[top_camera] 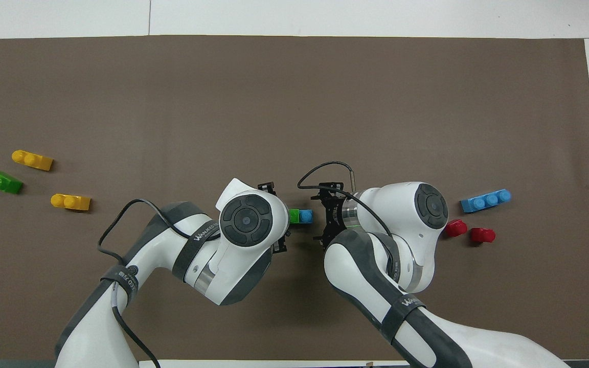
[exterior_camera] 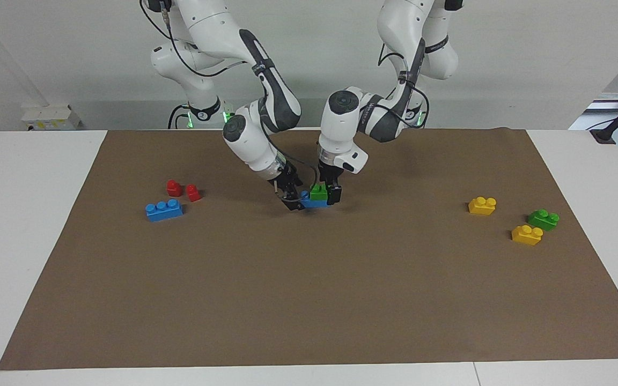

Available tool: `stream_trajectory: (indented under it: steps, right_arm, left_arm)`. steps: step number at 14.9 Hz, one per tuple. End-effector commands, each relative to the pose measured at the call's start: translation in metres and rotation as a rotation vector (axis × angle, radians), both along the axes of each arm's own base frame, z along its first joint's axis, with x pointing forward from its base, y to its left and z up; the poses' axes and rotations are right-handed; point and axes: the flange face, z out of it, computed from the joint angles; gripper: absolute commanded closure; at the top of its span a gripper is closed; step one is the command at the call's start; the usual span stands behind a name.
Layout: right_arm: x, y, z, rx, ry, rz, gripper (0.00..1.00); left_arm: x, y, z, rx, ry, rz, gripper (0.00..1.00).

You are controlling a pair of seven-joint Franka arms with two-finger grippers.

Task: Remove green block with left arm and hold with right
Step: 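Grasp the green brick with the left gripper while the right gripper grasps blue, then hold the joined bricks firmly with both grippers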

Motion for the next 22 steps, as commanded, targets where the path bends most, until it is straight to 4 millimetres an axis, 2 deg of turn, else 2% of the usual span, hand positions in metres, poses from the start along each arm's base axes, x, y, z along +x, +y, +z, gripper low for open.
stream_trajectory:
  steps: [1, 3, 5, 6, 7, 8, 10, 13, 16, 18, 22]
  right_arm:
    - [-0.0028, 0.0094, -0.0072, 0.007, -0.013, -0.018, 0.01]
    - [-0.0037, 0.0102, -0.0082, 0.005, -0.017, -0.017, 0.05]
    - [-0.0034, 0.01, -0.0088, 0.004, -0.018, -0.018, 0.2]
    - [-0.0032, 0.0104, -0.0083, 0.006, -0.016, -0.021, 0.36]
    - [-0.0031, 0.0101, -0.0092, 0.008, -0.013, -0.028, 0.62]
    - [-0.0029, 0.0087, -0.0097, 0.022, -0.001, -0.052, 0.81]
    - [-0.0006, 0.0071, -0.0084, 0.034, 0.003, -0.066, 1.0]
    - [-0.0022, 0.0099, -0.0074, 0.031, -0.066, 0.061, 1.0]
    - [-0.0022, 0.0094, -0.0084, 0.037, -0.059, 0.044, 1.0]
    - [-0.0026, 0.0089, -0.0083, 0.041, -0.058, 0.04, 1.0]
    - [-0.0027, 0.007, -0.0096, 0.041, -0.053, 0.036, 1.0]
  left_arm:
    - [-0.0002, -0.0024, 0.0054, 0.012, 0.011, -0.001, 0.0]
    - [0.0, -0.0015, 0.0049, 0.017, 0.014, 0.0, 0.0]
    - [-0.0011, -0.0017, 0.0044, 0.02, 0.018, -0.002, 0.0]
    - [-0.0005, -0.0011, 0.0044, 0.021, 0.018, -0.002, 0.0]
    - [-0.0005, -0.001, 0.0053, 0.02, 0.017, -0.009, 0.0]
    - [-0.0011, -0.0017, 0.0053, 0.02, 0.017, -0.011, 0.0]
    - [-0.0012, -0.0016, 0.0051, 0.021, 0.018, -0.013, 0.0]
    - [-0.0013, -0.0015, 0.005, 0.022, 0.019, -0.013, 0.01]
    - [-0.0024, -0.0017, 0.0062, 0.024, 0.02, -0.034, 0.03]
    - [-0.0033, -0.001, 0.0061, 0.03, 0.027, -0.039, 0.13]
    - [-0.0036, -0.0008, 0.0113, 0.025, 0.02, -0.054, 0.4]
